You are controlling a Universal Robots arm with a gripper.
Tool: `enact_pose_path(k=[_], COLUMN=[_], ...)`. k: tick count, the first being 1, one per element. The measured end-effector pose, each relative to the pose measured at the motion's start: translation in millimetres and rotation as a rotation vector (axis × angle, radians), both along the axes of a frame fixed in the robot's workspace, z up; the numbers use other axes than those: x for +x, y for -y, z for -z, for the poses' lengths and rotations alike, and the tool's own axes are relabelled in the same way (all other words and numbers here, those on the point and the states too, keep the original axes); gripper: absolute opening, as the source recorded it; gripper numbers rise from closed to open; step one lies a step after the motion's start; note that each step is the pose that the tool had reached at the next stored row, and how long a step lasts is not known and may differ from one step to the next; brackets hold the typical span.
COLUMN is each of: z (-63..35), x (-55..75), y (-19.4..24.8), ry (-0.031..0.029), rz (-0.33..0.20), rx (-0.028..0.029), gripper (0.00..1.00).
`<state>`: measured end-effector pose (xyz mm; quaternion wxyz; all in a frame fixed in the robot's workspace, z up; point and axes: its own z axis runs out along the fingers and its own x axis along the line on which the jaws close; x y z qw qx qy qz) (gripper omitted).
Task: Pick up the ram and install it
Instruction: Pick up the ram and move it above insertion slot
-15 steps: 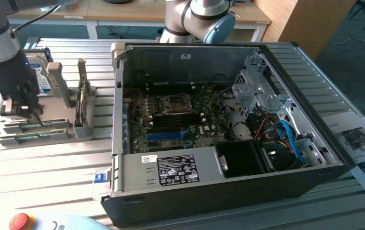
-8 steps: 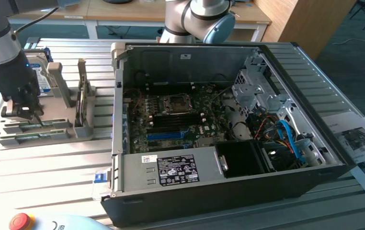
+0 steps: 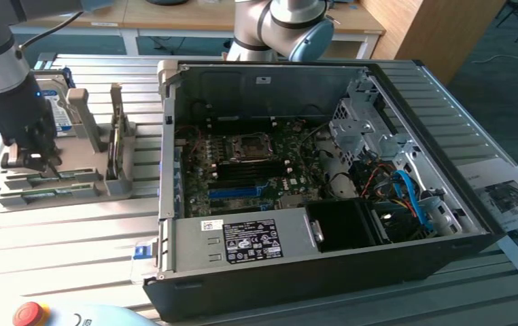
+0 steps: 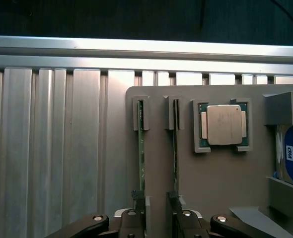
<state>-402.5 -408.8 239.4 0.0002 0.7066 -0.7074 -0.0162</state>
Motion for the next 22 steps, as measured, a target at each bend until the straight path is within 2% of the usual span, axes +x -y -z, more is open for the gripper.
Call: enact_pose_path(k=[7, 22], z=[0.0, 5.8], x=[0.7, 0.7], y=[5.7, 6.6], ry=[0.0000, -0.0004], rz=[0.000, -0.009], rx=[0.0000, -0.0001], gripper=[0.31, 0.31])
